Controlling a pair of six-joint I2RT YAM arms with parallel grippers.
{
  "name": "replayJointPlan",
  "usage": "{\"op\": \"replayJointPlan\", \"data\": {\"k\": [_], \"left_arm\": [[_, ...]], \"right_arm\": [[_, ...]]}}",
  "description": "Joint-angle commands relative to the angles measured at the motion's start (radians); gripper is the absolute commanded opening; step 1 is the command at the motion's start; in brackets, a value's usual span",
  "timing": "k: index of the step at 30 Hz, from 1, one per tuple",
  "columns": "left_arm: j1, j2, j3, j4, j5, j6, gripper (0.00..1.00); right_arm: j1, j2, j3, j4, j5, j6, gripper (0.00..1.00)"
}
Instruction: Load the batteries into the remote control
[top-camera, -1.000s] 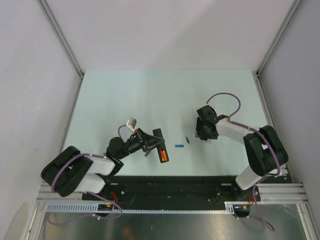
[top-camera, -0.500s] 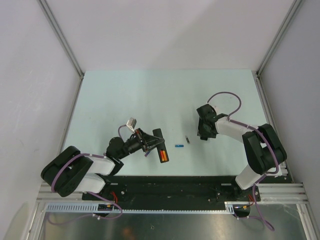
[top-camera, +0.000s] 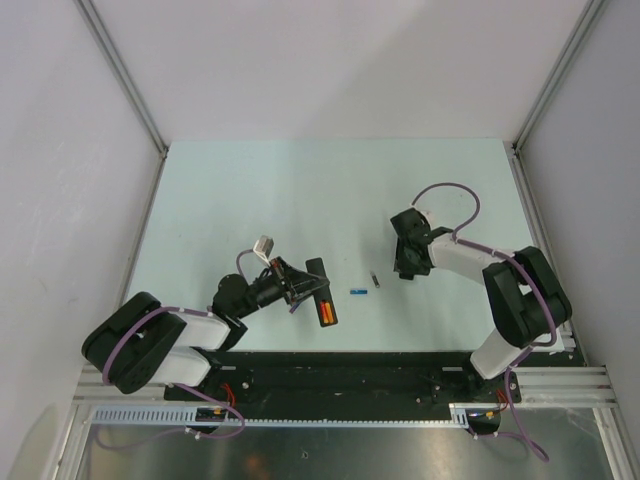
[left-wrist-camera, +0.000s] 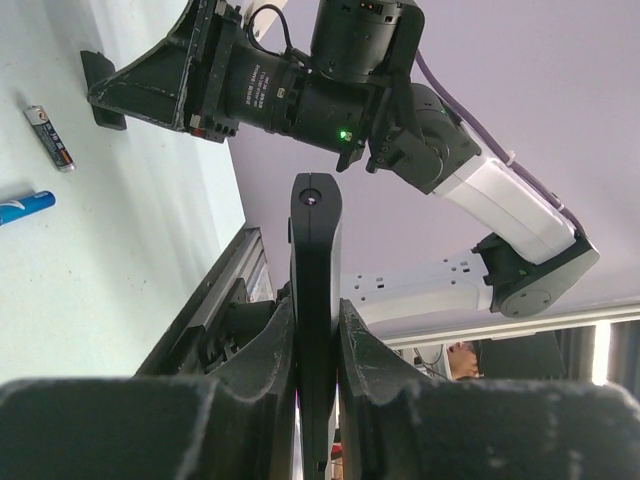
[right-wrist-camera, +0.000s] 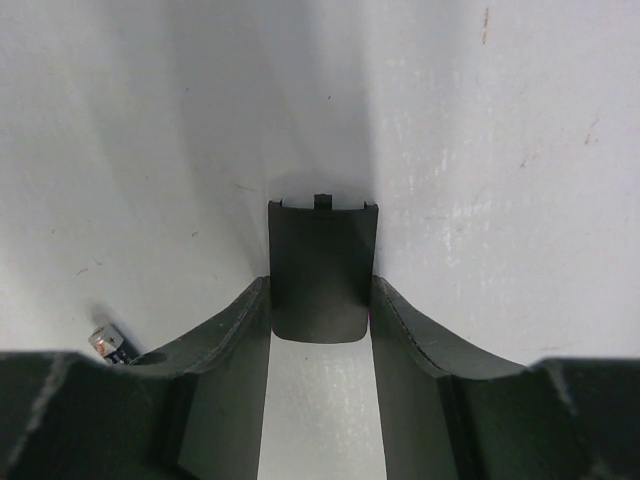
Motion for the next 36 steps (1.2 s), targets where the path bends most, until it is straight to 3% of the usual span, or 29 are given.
{"op": "replayJointPlan", "data": {"k": [1, 8, 15, 23, 36], "left_arm": [[0.004, 0.009, 0.005, 0.262, 0.004, 0.019, 0.0], [0.003, 0.113, 0.079, 0.265, -0.026, -0.007, 0.0], [-0.02, 0.241, 0.217, 0.28, -0.07, 0.0, 0.0], [-0.065, 0.37, 0.321, 0.316, -0.093, 0.0, 0.0], [-0.103, 0.459, 0.344, 0.33, -0.11, -0.014, 0.0]], "right_arm": [[0.023, -0.028, -0.034, -0.068, -0.044, 0.009, 0.12], [0.081, -0.316, 0.021, -0.283, -0.084, -0.012, 0.0], [0.217, -0.447, 0.202, -0.553, -0.121, -0.03, 0.0], [0.401, -0.393, 0.412, -0.72, -0.219, -0.032, 0.0], [0.412, -0.222, 0.469, -0.73, -0.339, -0.098, 0.0]]}}
